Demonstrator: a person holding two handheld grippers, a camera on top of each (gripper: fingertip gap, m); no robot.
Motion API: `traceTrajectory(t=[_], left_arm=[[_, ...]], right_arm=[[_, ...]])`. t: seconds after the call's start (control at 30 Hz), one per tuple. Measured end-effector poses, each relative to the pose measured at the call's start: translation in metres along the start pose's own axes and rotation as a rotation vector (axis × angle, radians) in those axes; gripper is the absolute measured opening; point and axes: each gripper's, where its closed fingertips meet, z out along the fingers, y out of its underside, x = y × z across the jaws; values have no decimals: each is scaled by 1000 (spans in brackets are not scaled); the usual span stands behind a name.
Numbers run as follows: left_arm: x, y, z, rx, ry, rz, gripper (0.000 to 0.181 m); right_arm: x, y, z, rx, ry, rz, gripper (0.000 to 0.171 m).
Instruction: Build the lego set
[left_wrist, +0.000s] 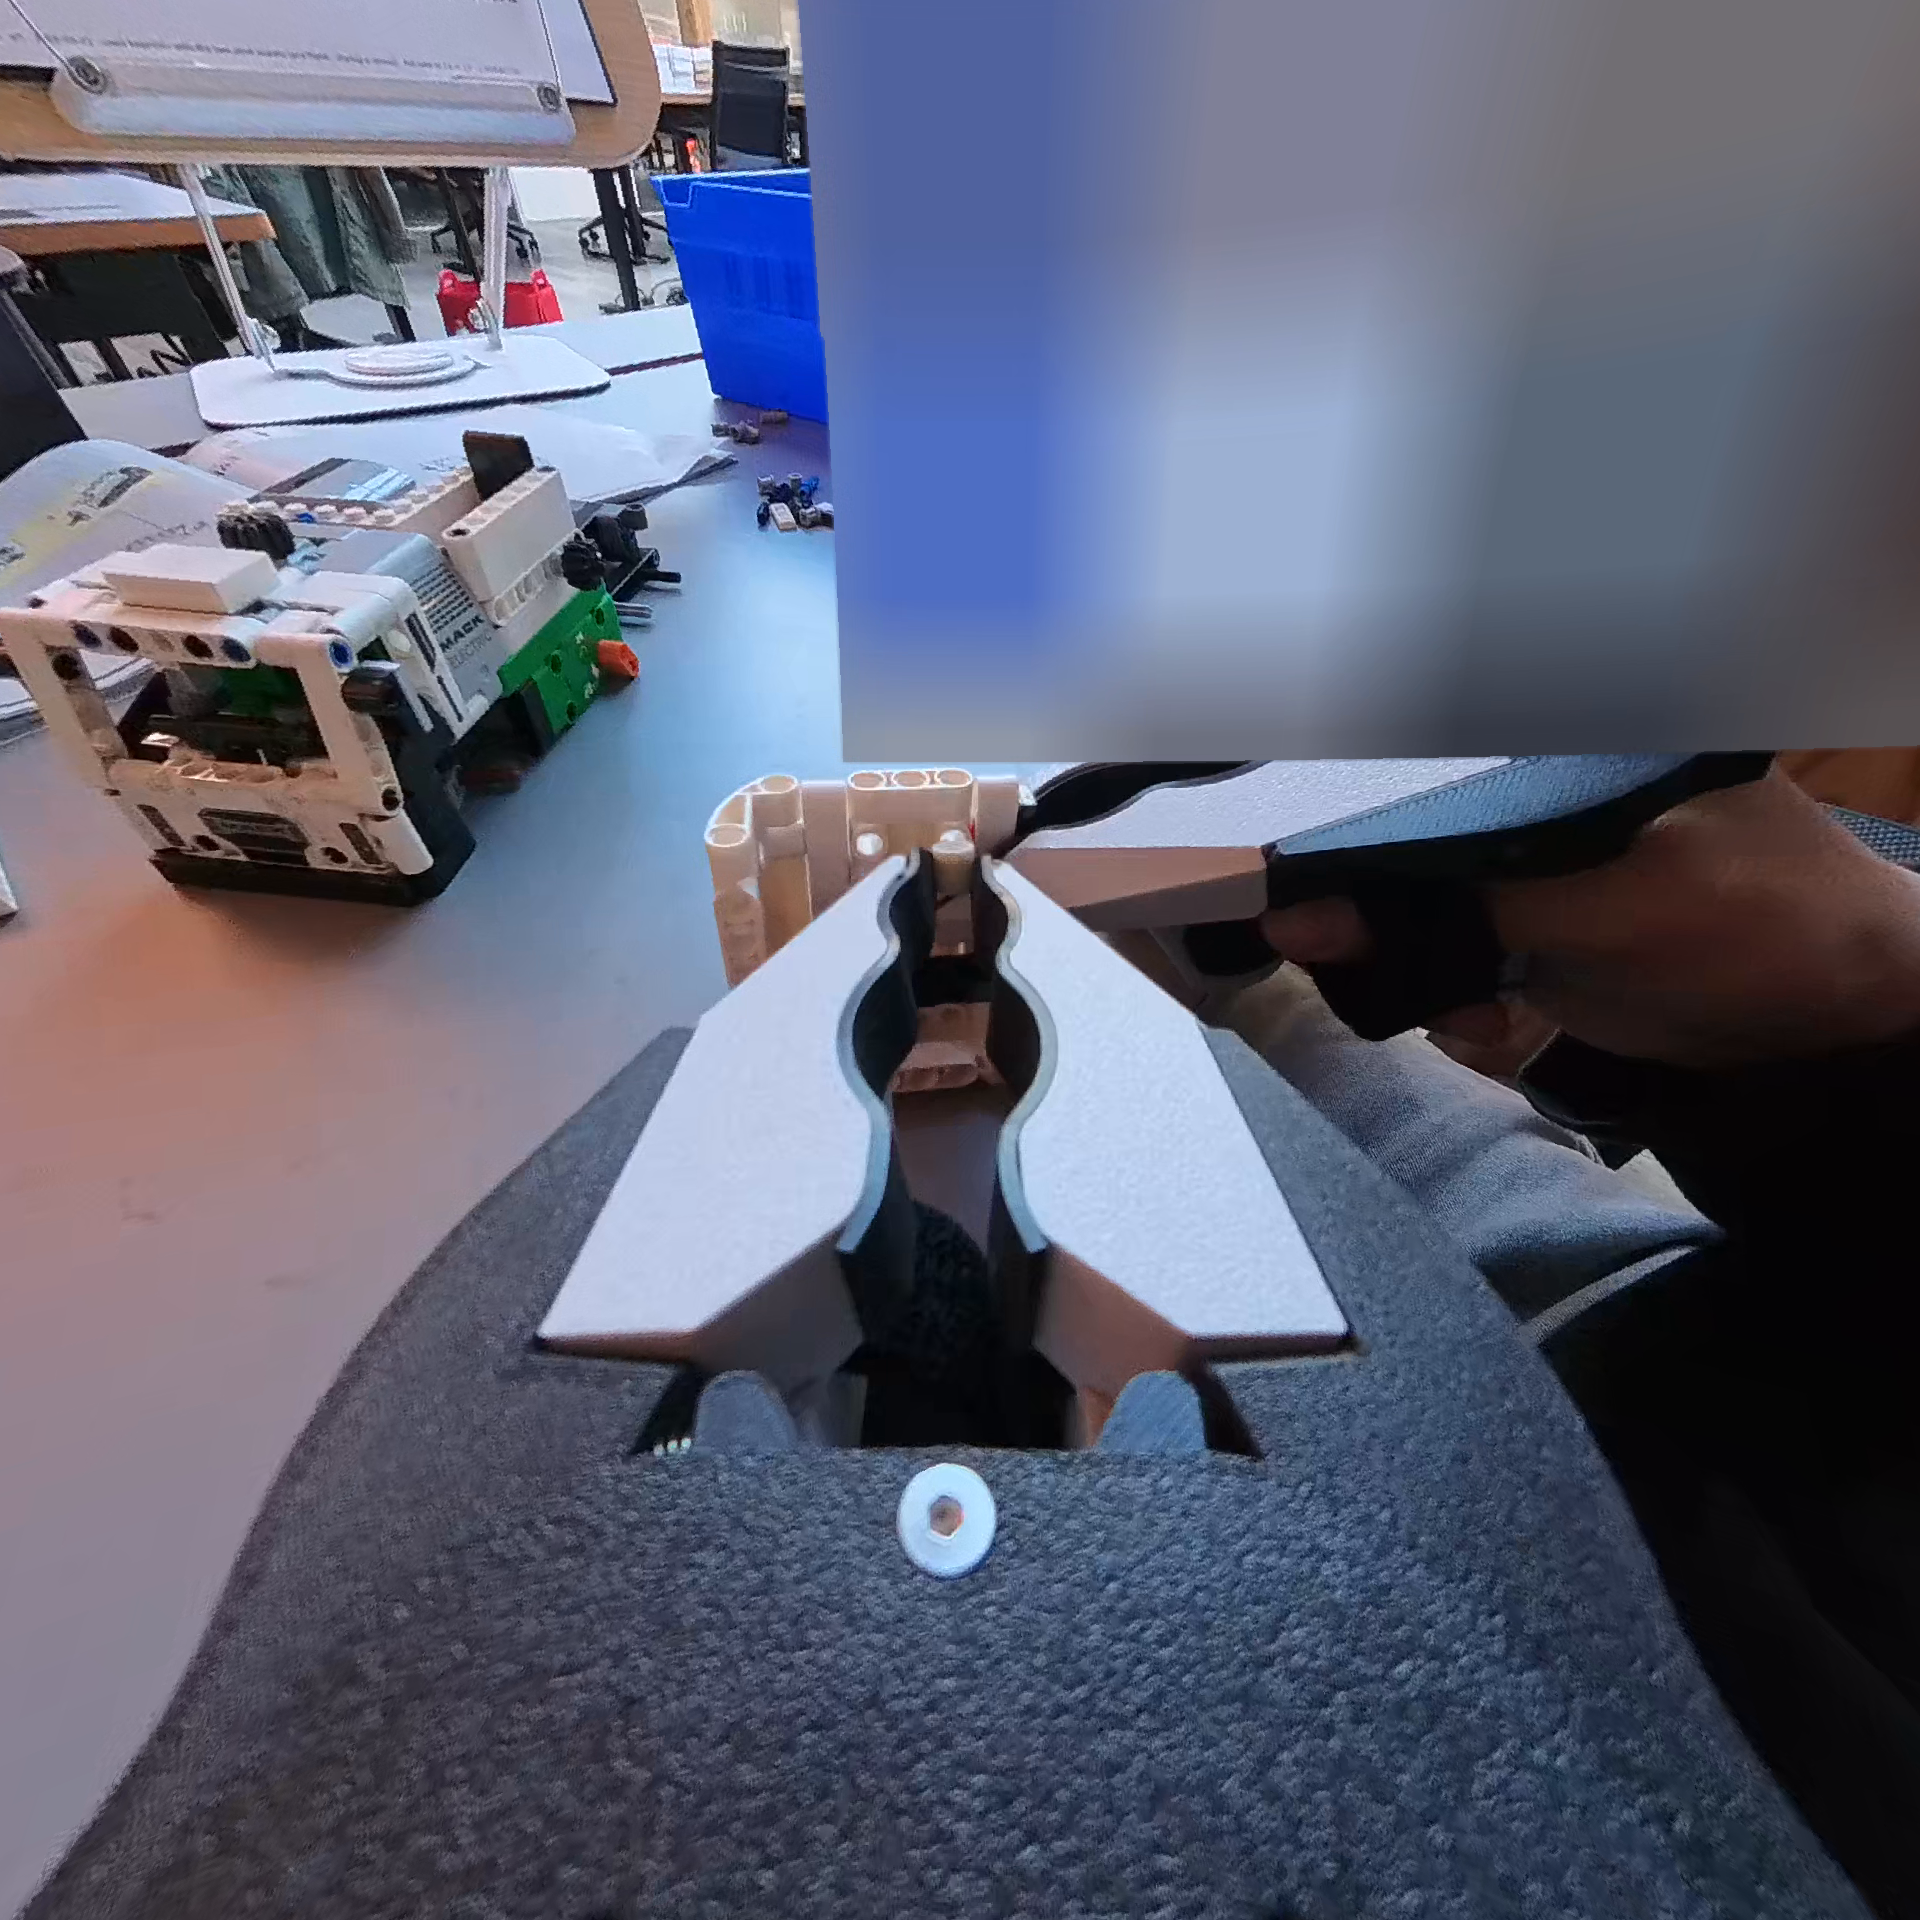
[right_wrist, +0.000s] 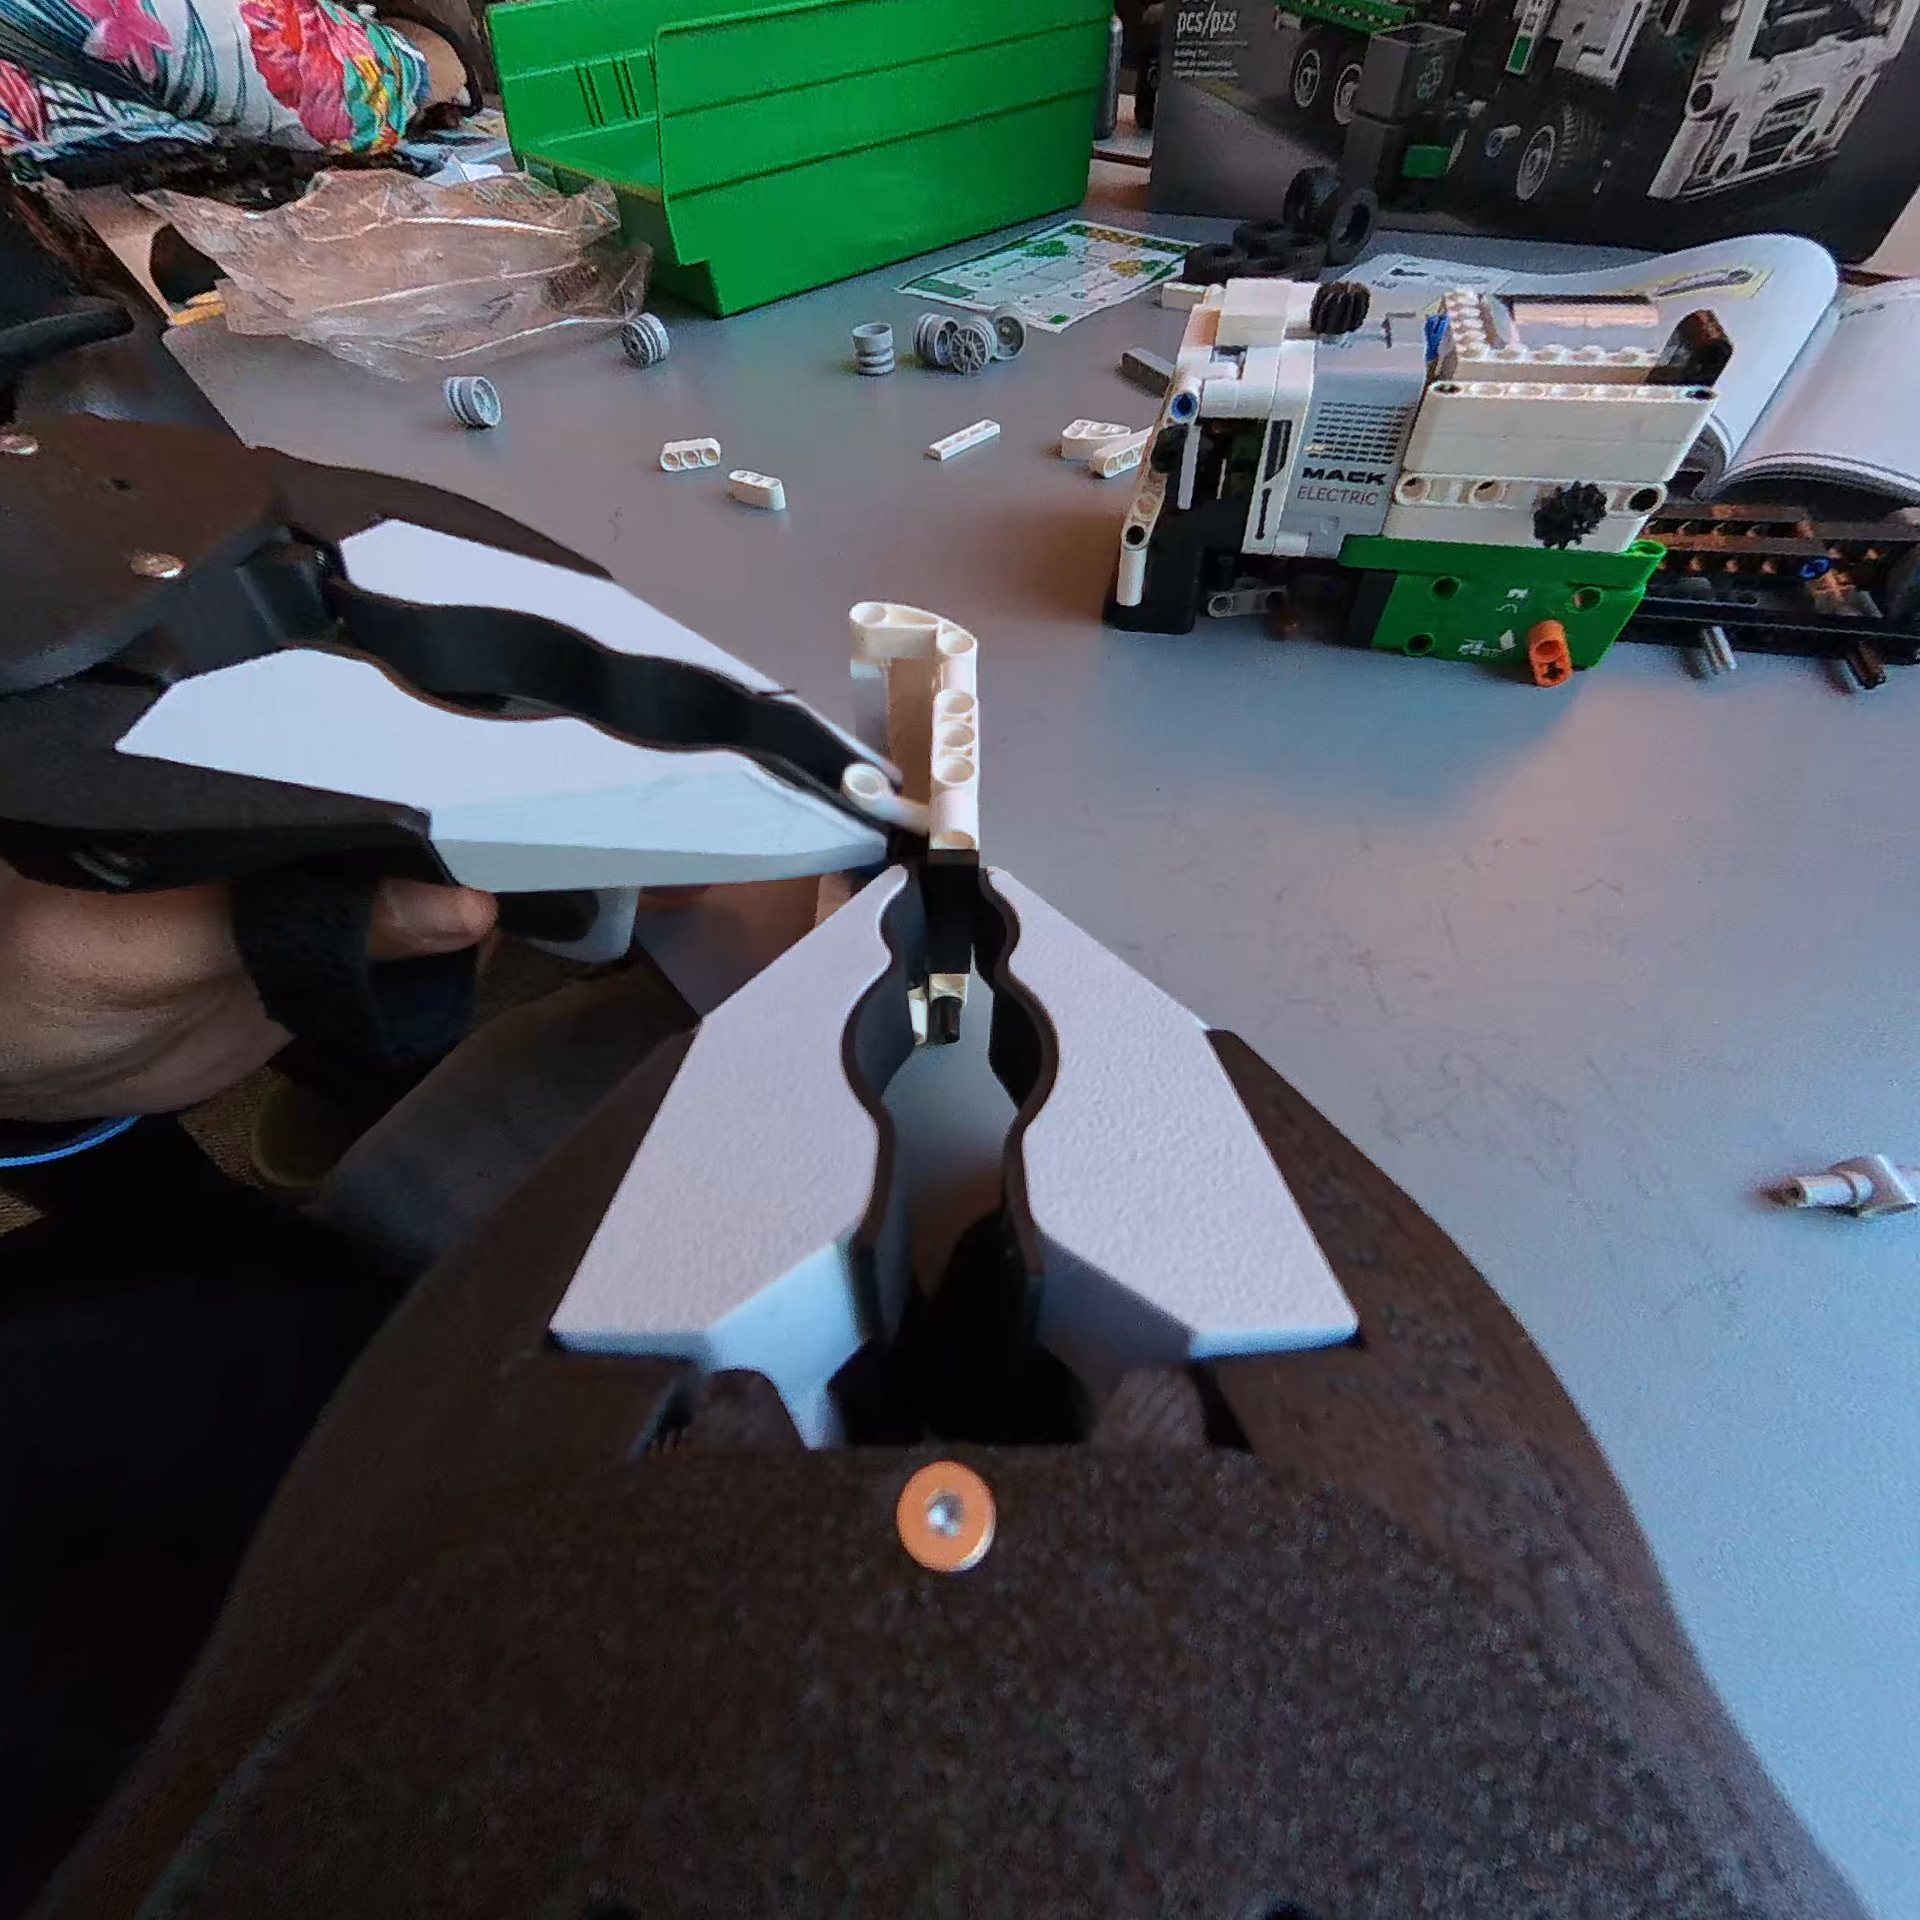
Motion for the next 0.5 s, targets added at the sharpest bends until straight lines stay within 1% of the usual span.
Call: traceTrajectory(t=[0.4, 0.5], left_arm=[[0, 0, 3, 22, -13, 33, 6], [-1, 0, 3, 24, -24, 40, 6]], right_arm=[[0, 0, 0, -2, -8, 1, 8], [1, 1, 0, -1, 13, -16, 8]])
